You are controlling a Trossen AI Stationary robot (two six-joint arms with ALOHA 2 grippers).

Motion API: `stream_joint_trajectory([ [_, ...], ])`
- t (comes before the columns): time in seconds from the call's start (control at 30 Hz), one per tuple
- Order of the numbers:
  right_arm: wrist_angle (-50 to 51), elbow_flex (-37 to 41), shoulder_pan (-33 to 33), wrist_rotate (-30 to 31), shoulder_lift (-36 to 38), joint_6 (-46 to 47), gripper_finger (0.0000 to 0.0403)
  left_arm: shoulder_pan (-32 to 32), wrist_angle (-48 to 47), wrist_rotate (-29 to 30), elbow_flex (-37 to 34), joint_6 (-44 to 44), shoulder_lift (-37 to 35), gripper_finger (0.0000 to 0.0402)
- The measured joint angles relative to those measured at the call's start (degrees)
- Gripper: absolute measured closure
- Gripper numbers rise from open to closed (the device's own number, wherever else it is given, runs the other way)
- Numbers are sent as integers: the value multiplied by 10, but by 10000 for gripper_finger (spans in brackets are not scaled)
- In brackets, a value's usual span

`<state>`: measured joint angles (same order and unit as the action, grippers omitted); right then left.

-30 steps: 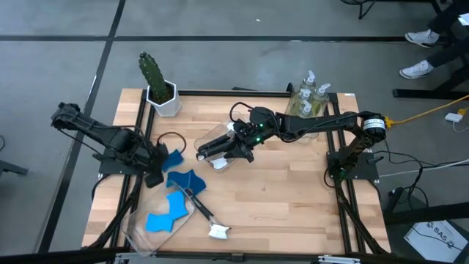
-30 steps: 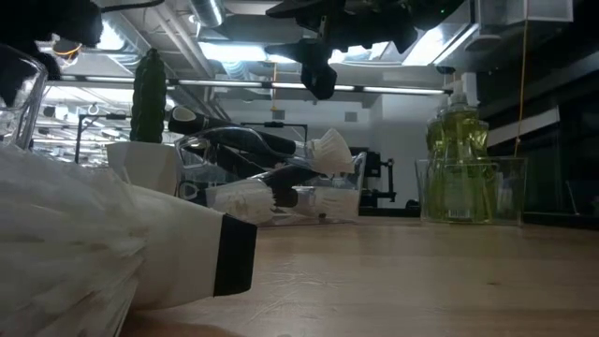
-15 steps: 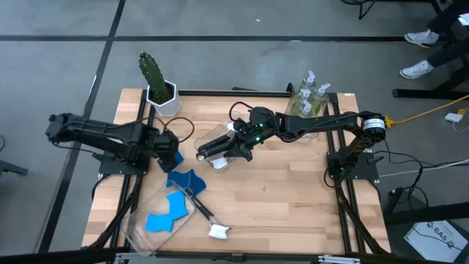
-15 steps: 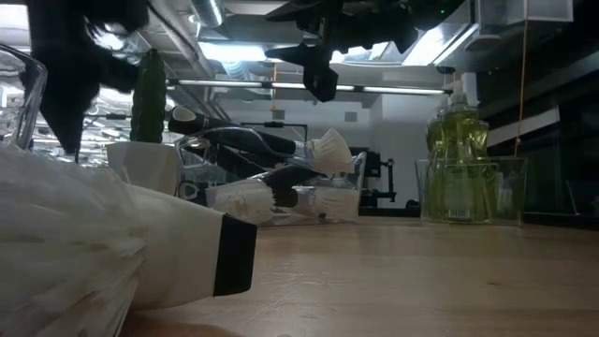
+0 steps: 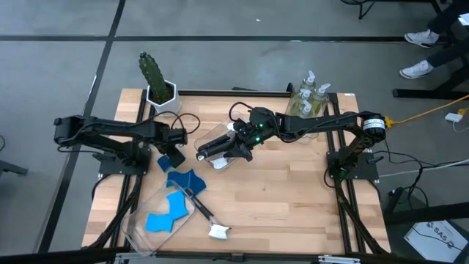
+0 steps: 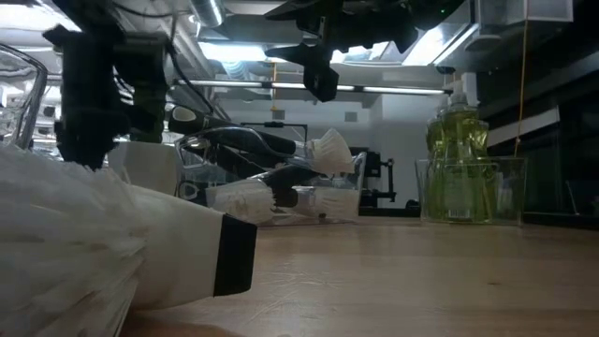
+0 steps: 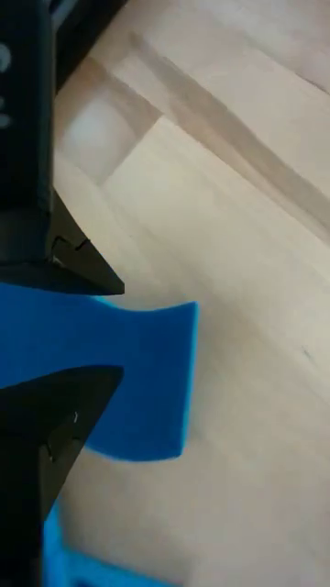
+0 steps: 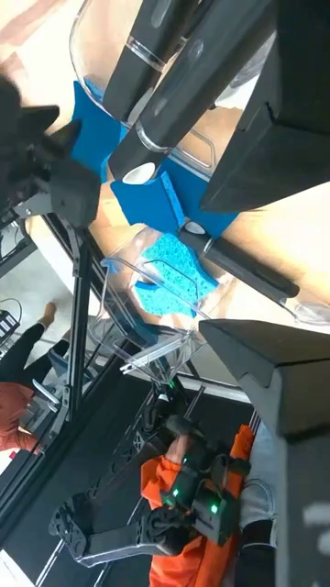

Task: Pick & Place Kitchen Sink Supplies
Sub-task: Put the blue sponge into the bottom transparent bin

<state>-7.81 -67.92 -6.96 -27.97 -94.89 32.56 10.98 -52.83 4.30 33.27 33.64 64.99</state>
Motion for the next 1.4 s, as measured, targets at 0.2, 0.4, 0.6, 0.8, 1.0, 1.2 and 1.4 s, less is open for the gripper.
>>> stream_joint_trajectory([
  [0.2, 0, 0, 0, 0, 0, 1, 207, 31, 56, -48, -22, -23, 49, 274],
  [0.4, 0, 0, 0, 0, 0, 2, 207, 46, 83, -64, -34, -31, 91, 276],
  [0.6, 0, 0, 0, 0, 0, 1, 207, 47, 87, -69, -32, -64, 87, 356],
  [0.8, 0, 0, 0, 0, 0, 0, 207, 46, 88, -59, -35, -56, 53, 394],
  [1.0, 0, 0, 0, 0, 0, 0, 207, 46, 92, -52, -35, -28, -13, 397],
  [1.2, 0, 0, 0, 5, 0, 1, 207, 45, 87, -95, -25, -12, -102, 398],
  [1.4, 0, 0, 0, 16, 0, 0, 207, 44, 90, -98, 33, 14, -182, 398],
])
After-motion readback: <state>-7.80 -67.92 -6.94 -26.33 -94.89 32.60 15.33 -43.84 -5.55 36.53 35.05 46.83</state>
